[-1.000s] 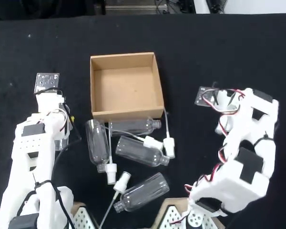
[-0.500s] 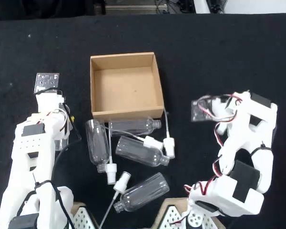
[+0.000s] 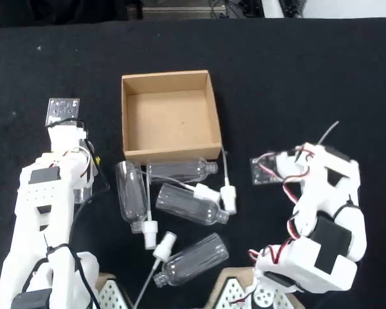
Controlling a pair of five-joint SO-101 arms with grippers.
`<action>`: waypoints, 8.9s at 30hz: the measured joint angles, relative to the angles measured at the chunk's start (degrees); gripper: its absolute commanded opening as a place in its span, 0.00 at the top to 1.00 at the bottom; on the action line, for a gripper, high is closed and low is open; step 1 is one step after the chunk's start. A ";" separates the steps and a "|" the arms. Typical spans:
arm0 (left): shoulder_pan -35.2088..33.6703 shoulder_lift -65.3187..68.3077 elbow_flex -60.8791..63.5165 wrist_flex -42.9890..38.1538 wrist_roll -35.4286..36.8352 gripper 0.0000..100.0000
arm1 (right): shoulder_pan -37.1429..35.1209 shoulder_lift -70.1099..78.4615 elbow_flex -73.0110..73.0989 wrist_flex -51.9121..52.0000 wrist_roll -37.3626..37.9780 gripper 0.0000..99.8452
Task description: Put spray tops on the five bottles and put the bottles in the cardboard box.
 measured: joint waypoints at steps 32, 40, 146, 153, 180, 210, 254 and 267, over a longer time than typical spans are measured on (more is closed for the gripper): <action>0.00 0.00 0.00 0.00 0.00 0.97 | 0.09 12.40 -24.88 32.88 -69.45 0.74; 0.00 0.00 0.00 0.00 0.00 0.97 | 0.09 16.18 -26.90 33.14 -50.64 0.82; 19.78 -67.60 36.84 -37.98 0.00 0.97 | -59.69 -49.32 -15.82 -28.22 -124.84 0.99; 20.04 -67.60 36.84 -38.15 0.00 0.97 | -63.12 -54.07 -15.82 -24.09 -124.84 0.99; 37.89 -67.69 36.84 -29.89 0.00 0.97 | -66.20 -55.38 -14.68 -18.37 -124.84 0.99; 22.86 -67.60 36.84 -38.07 0.00 0.97 | -66.20 -58.37 -16.44 -13.10 -124.84 0.99; 22.86 -67.60 36.84 -40.53 0.00 0.97 | -70.68 -43.08 -19.78 -4.22 -117.89 0.99; 22.51 -67.60 36.84 -40.53 0.00 0.97 | -72.97 -42.64 -23.47 3.69 -117.54 0.82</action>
